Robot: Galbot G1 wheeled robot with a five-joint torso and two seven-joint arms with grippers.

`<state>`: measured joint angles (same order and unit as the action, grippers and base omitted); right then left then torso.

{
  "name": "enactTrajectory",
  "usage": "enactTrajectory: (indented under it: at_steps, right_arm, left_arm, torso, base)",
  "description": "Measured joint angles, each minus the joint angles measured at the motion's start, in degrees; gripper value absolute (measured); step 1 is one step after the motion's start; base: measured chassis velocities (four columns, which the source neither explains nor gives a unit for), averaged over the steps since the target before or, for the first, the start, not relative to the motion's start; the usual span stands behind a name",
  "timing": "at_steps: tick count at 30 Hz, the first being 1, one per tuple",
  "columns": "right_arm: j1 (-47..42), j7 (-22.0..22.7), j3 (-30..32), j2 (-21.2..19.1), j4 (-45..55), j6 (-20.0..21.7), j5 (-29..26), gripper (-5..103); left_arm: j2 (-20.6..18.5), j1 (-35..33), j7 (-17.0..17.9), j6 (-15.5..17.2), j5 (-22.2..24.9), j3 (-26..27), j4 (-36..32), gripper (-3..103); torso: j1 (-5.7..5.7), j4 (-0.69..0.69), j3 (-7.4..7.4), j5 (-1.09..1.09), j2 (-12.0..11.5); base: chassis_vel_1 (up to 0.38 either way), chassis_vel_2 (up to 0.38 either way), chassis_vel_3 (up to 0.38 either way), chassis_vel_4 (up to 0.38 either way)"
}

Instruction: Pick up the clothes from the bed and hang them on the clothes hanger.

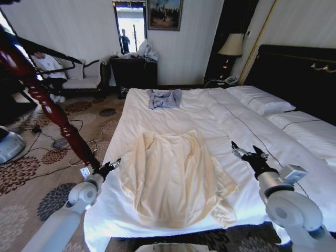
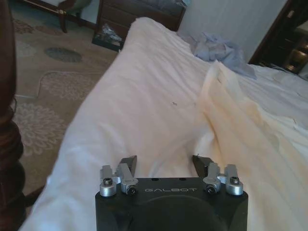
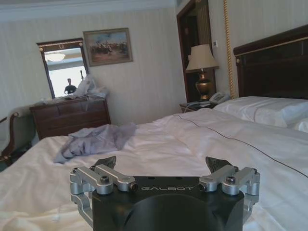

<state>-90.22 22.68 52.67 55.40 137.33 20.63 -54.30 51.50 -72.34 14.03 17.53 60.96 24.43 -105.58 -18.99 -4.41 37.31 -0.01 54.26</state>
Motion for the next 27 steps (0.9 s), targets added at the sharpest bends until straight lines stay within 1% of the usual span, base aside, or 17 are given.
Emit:
enactTrajectory:
  at_steps: [2, 5, 8, 10, 14, 15, 16, 17, 19, 20, 21, 22, 24, 27]
  right_arm:
    - [0.1, 0.0, -0.1, 0.2, 0.4, 0.2, 0.0, 100]
    - [0.0, 0.0, -0.1, 0.2, 0.6, 0.3, 0.1, 100]
    - [-0.5, 0.0, 0.1, 0.5, 0.7, 0.3, 0.4, 100]
    - [-0.6, 0.0, 0.1, 0.6, 0.7, 0.3, 0.6, 100]
    - [-0.8, -0.2, -0.3, 1.6, 0.3, 0.2, 1.6, 100]
    - [-0.8, -0.2, -0.3, 1.6, 0.3, 0.2, 1.6, 100]
    - [-0.8, -0.2, -0.6, 1.9, 0.2, 0.2, 1.8, 100]
    - [-0.8, -0.2, -0.7, 2.2, 0.2, 0.2, 2.0, 100]
    - [-1.2, -0.4, -1.0, 2.8, 0.2, 0.1, 2.5, 100]
    - [-1.2, -0.4, -1.0, 2.8, 0.2, 0.1, 2.5, 100]
    - [-1.4, -0.5, -1.0, 3.1, 0.2, 0.1, 2.7, 100]
    - [-1.6, -0.6, -1.0, 3.3, 0.2, 0.0, 2.8, 100]
    - [-1.8, -0.6, -1.0, 3.5, 0.3, 0.0, 2.8, 100]
    - [-2.1, -0.7, -1.0, 4.1, 1.0, 0.0, 2.8, 100]
  left_arm:
    - [1.0, 0.6, -0.8, -0.4, -1.1, -1.0, 0.8, 61]
    - [1.7, 1.2, -0.9, -0.5, -1.7, -1.7, 1.2, 60]
    - [1.9, 0.9, -0.7, -1.0, -2.5, -2.0, 1.1, 44]
    - [1.8, 0.5, -0.6, -1.2, -2.6, -1.8, 0.8, 44]
    - [1.1, -0.9, 0.1, -1.5, -2.6, -1.1, -1.0, 22]
    - [1.1, -0.9, 0.1, -1.5, -2.6, -1.1, -1.0, 22]
    - [0.9, -1.1, 0.3, -1.6, -2.5, -1.0, -1.5, 18]
    - [0.8, -1.2, 0.5, -1.6, -2.4, -0.9, -2.0, 18]
    - [0.3, -1.7, 1.0, -1.6, -2.1, -0.8, -3.1, 7]
    - [0.3, -1.7, 1.0, -1.6, -2.1, -0.8, -3.1, 7]
    - [0.0, -2.0, 1.3, -1.5, -2.0, -0.7, -3.5, 2]
    - [-0.2, -2.6, 1.7, -1.5, -2.0, -0.5, -4.3, 2]
    - [-0.4, -3.5, 2.4, -1.4, -1.8, 0.1, -5.5, 2]
    - [-1.6, -6.6, 4.0, 0.0, 0.1, 2.6, -9.6, 2]
  torso:
    - [0.0, 0.0, 0.0, 0.0, 0.0]
    - [0.0, -0.01, 0.0, 0.01, 0.0]
    - [0.0, -0.02, 0.0, 0.02, 0.0]
    - [0.0, -0.01, 0.0, 0.01, 0.0]
    - [0.0, 0.0, 0.0, 0.01, 0.0]
    - [0.0, 0.0, 0.0, 0.01, 0.0]
    - [0.0, -0.01, 0.0, 0.01, 0.0]
    - [0.0, -0.01, 0.0, 0.02, 0.0]
    - [0.0, -0.01, 0.0, 0.01, 0.0]
    - [0.0, -0.01, 0.0, 0.01, 0.0]
    - [0.0, -0.02, 0.0, 0.01, 0.0]
    - [0.0, -0.02, 0.0, 0.01, 0.0]
    - [0.0, -0.01, 0.0, 0.0, 0.0]
    - [0.0, -0.01, 0.0, 0.0, 0.0]
  base:
    - [0.0, 0.0, 0.0, 0.0]
    - [0.0, 0.0, 0.0, 0.0]
    - [0.0, 0.0, 0.0, 0.0]
    - [0.0, 0.0, 0.0, 0.0]
    - [0.0, 0.0, 0.0, 0.0]
    - [0.0, 0.0, 0.0, 0.0]
    - [0.0, 0.0, 0.0, 0.0]
    - [0.0, 0.0, 0.0, 0.0]
    - [0.0, 0.0, 0.0, 0.0]
    - [0.0, 0.0, 0.0, 0.0]
    - [0.0, 0.0, 0.0, 0.0]
    - [0.0, 0.0, 0.0, 0.0]
    - [0.0, 0.0, 0.0, 0.0]
    - [0.0, 0.0, 0.0, 0.0]
